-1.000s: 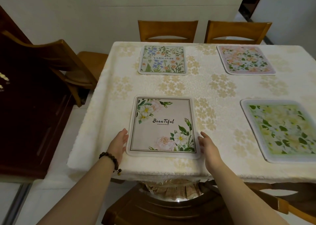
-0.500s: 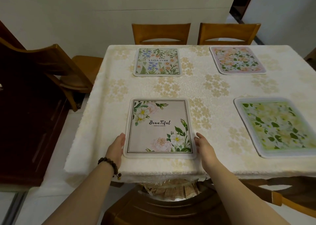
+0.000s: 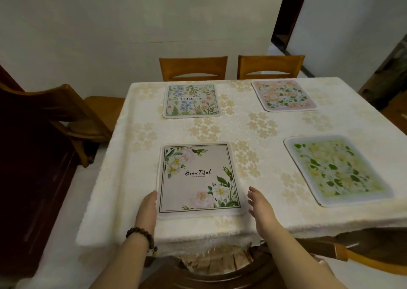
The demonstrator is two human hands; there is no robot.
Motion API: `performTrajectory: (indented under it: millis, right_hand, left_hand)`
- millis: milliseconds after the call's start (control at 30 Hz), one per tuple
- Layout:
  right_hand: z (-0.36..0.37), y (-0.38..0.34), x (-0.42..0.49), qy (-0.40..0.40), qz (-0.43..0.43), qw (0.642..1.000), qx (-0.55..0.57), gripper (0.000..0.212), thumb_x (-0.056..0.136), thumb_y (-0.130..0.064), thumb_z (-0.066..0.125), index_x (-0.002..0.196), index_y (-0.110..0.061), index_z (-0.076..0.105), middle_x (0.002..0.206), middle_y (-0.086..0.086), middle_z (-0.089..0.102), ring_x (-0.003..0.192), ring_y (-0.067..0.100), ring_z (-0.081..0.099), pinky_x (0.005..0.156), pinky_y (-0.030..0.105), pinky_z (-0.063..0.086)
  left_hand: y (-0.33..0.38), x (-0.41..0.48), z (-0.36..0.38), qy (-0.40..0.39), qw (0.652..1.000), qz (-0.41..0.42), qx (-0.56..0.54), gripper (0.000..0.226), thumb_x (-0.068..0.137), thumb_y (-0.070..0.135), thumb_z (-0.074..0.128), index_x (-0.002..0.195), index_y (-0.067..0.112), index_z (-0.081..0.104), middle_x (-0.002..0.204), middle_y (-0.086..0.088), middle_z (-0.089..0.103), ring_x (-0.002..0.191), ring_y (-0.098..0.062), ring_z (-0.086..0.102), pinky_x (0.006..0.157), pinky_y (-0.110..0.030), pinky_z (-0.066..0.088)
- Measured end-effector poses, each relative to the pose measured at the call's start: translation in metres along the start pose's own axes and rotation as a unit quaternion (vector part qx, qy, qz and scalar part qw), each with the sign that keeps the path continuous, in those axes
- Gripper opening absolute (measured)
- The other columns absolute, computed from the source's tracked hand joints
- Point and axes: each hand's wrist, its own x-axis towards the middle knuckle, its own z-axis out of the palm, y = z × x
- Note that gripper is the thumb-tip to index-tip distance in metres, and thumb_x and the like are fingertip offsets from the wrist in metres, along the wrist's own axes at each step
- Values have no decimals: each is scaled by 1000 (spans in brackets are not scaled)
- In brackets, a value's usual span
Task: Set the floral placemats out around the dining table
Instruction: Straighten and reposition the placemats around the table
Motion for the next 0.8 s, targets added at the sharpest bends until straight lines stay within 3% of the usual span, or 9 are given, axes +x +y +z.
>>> performTrajectory:
  millis: [200, 400, 500, 567, 700, 800]
  right_hand:
    - [6, 13, -5, -9, 30, 999, -10, 46, 97, -34, 39, 143, -24, 40, 147, 9, 42, 133, 30, 39, 111, 47, 31]
    - [13, 15, -2, -8, 28, 1000, -1, 48, 96, -32, 41, 143, -24, 39, 146, 10, 43, 131, 31, 41, 111, 52, 33]
    - [15, 9, 3, -11, 28, 999, 12, 49, 97, -31, 41, 145, -23, 37, 147, 11, 42, 132, 32, 41, 112, 51, 32]
    - [17, 5, 7, -14, 27, 999, 17, 49, 97, -31, 40, 145, -22, 36, 148, 10, 41, 133, 31, 40, 113, 50, 31]
    - [20, -1, 11, -13, 30, 999, 14, 50, 96, -30, 39, 146, -22, 36, 149, 8, 40, 135, 29, 38, 113, 48, 30]
    - [21, -1, 9, -12, 37, 999, 7, 50, 96, -30, 39, 145, -22, 37, 149, 8, 40, 134, 29, 39, 113, 49, 31]
  left_hand:
    - [-7, -4, -2, -24, 995, -64, -66, 66, 95, 53, 38, 150, 20, 24, 158, 1, 22, 145, -21, 19, 116, -35, 11]
    - [-6, 2, -4, -21, 997, -57, -55, 67, 92, 55, 44, 149, 22, 28, 156, -1, 28, 140, -23, 28, 113, -35, 19]
    - [-3, 6, -2, -16, 997, -45, -60, 62, 92, 51, 46, 146, 22, 33, 151, -3, 37, 114, -15, 47, 93, -26, 34]
    - [-1, 10, -1, -13, 997, -41, -65, 61, 93, 48, 47, 146, 22, 35, 147, -4, 40, 93, -10, 49, 78, -23, 37]
    - [-1, 18, -1, -11, 997, -36, -66, 61, 92, 48, 50, 145, 21, 36, 143, -2, 44, 101, -10, 46, 86, -25, 34]
    - [-2, 13, 1, -5, 997, -32, -64, 56, 93, 45, 49, 142, 19, 41, 117, 3, 52, 84, -2, 51, 68, -18, 38]
